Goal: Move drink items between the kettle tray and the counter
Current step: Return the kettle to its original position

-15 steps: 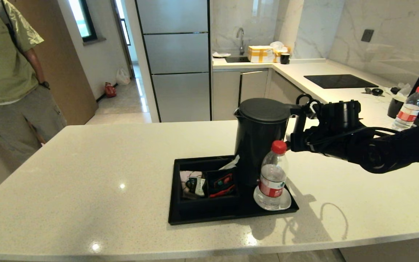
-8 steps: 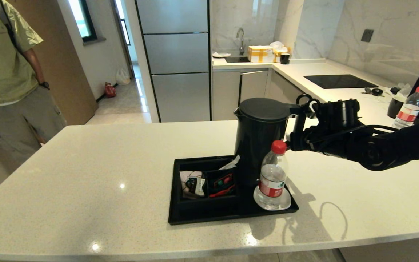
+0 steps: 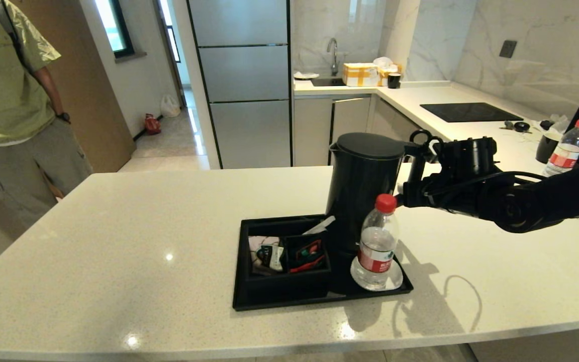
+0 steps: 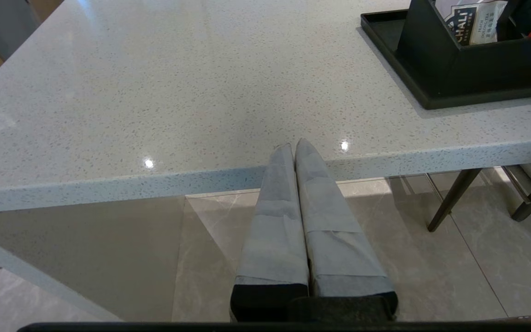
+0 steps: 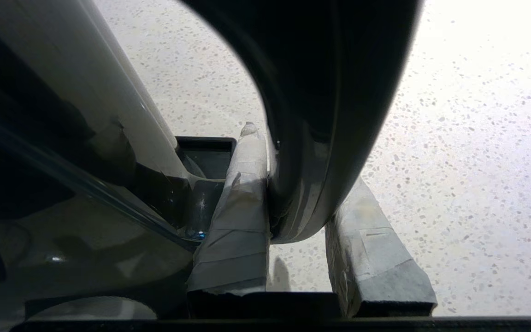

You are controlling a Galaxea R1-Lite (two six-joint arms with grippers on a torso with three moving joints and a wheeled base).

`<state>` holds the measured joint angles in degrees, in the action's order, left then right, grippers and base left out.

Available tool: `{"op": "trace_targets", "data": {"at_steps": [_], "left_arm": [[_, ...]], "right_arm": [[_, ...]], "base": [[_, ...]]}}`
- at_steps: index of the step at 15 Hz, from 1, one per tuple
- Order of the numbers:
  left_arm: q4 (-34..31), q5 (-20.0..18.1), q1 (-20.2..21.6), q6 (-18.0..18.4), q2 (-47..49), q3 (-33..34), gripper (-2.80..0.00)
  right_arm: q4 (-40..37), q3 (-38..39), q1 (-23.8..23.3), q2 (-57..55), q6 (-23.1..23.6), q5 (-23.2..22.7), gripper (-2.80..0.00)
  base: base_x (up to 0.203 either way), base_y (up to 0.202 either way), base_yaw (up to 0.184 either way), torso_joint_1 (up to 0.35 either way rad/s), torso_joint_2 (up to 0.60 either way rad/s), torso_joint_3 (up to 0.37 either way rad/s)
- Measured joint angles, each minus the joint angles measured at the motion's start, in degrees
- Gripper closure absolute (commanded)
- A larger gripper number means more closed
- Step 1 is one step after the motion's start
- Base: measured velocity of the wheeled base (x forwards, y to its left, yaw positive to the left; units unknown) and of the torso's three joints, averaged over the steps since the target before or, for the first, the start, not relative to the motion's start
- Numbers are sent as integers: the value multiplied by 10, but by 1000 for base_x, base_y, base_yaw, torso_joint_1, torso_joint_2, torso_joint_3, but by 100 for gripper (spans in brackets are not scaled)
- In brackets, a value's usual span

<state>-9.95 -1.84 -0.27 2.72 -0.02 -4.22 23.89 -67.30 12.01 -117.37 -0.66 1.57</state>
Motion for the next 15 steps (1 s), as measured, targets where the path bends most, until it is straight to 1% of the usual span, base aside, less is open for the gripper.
{"op": "trace_targets", "data": {"at_steps": [15], "left_arm": [[0, 0, 0, 0, 0, 0, 0]], "right_arm": [[5, 5, 0, -5, -1, -3, 0]], "base": [[0, 0, 0, 0, 0, 0]]}}
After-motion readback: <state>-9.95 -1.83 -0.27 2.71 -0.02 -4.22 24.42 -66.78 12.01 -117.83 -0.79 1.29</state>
